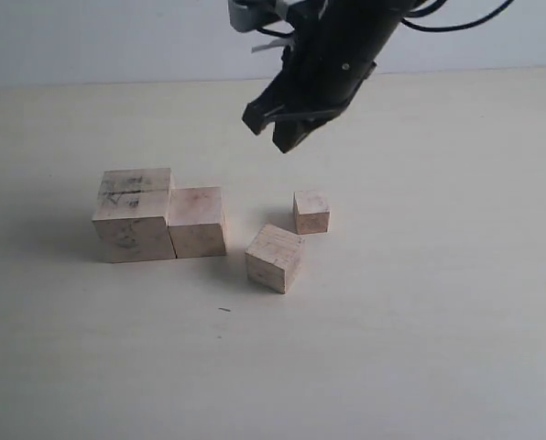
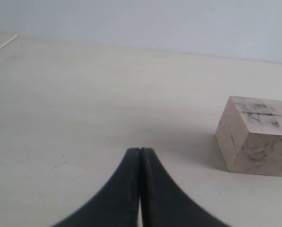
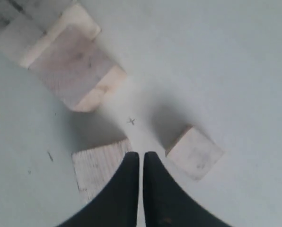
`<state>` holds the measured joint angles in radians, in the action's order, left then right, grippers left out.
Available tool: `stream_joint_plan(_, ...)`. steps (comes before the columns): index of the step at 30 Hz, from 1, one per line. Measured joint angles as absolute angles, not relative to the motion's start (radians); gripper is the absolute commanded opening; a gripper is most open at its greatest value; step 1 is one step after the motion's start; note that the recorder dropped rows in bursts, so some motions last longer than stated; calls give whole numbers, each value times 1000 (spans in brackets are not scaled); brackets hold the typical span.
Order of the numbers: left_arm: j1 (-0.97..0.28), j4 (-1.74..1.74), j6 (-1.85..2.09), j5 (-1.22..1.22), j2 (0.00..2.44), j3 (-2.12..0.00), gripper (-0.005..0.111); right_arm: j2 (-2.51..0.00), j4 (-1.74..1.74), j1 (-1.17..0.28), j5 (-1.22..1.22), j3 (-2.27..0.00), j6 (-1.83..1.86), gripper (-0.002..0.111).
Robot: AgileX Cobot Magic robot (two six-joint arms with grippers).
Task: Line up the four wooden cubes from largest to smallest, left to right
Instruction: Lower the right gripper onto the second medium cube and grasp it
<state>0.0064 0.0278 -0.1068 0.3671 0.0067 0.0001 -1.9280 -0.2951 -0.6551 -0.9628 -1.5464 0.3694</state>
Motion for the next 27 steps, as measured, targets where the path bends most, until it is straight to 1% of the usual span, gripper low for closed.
stream_joint_plan(3,6,28,-107,367,7,0,0,-1910,-295,-655,-955,-1465,379,5)
stream_joint_plan(5,6,28,-107,367,7,0,0,-1914,-293,-655,-953,-1426,393,11)
stream_joint_plan(8,6,28,-107,367,7,0,0,-1928,-308,-655,-962,-1393,437,29)
stream_joint_plan(10,6,28,-107,367,7,0,0,-1936,-335,-655,-972,-1386,477,45)
stream_joint_plan(12,6,28,-107,367,7,0,0,-1937,-374,-655,-978,-1386,539,58)
stream_joint_plan(14,6,28,-107,367,7,0,0,-1937,-410,-655,-994,-1386,617,68)
stream_joint_plan(15,6,28,-107,367,7,0,0,-1937,-417,-655,-1004,-1386,649,69)
stream_joint_plan(22,6,28,-107,367,7,0,0,-1937,-437,-655,-985,-1371,744,69)
stream_joint_plan(27,6,28,-107,367,7,0,0,-2019,-485,-655,-971,-1371,793,69)
